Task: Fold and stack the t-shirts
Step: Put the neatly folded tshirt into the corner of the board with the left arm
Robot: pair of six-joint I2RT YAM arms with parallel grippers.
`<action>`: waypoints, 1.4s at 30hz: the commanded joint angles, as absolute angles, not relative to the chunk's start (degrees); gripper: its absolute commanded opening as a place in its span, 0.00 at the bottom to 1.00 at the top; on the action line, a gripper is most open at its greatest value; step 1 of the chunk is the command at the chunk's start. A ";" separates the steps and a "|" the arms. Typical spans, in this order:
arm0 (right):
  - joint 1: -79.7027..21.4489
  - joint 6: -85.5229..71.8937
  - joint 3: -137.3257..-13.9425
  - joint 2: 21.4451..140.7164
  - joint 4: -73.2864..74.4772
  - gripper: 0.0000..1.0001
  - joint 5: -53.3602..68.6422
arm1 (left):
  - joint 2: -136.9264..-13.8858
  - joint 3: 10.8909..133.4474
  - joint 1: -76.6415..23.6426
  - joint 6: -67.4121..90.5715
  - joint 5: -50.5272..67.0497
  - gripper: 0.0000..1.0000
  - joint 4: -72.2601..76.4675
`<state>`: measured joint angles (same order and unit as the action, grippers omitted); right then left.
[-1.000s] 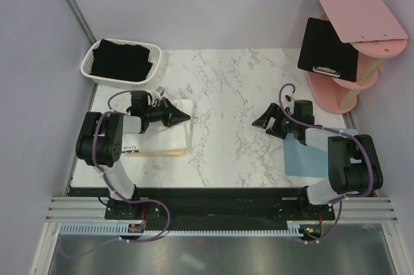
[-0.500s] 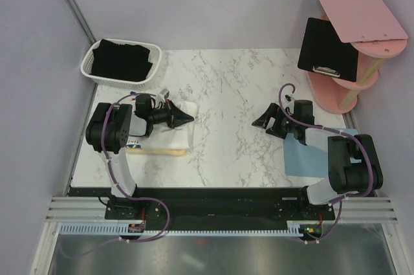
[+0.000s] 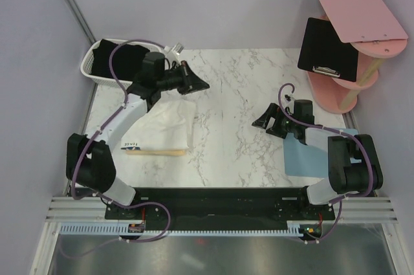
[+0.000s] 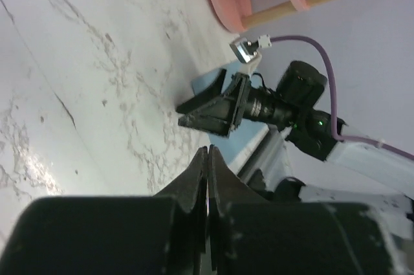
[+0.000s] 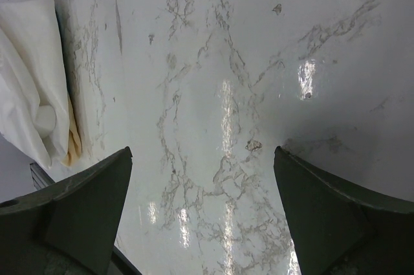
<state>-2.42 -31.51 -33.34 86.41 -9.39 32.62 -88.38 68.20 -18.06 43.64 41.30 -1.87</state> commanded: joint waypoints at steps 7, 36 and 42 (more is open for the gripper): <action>-2.37 -29.35 -35.24 85.69 -7.38 0.98 31.64 | -101.24 86.57 -31.46 28.66 1.26 0.02 -40.25; -2.37 -28.39 -35.25 86.13 -6.86 0.98 31.90 | -111.37 73.23 -24.00 28.83 -1.50 0.02 -38.76; -2.37 -29.00 -34.81 86.31 -7.73 0.98 32.43 | -105.31 66.99 -17.32 27.25 -2.37 0.02 -38.49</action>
<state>-2.42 -29.95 -33.95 86.41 -7.97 32.58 -108.68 71.59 -22.24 30.98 2.09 -36.07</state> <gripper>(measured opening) 0.982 0.023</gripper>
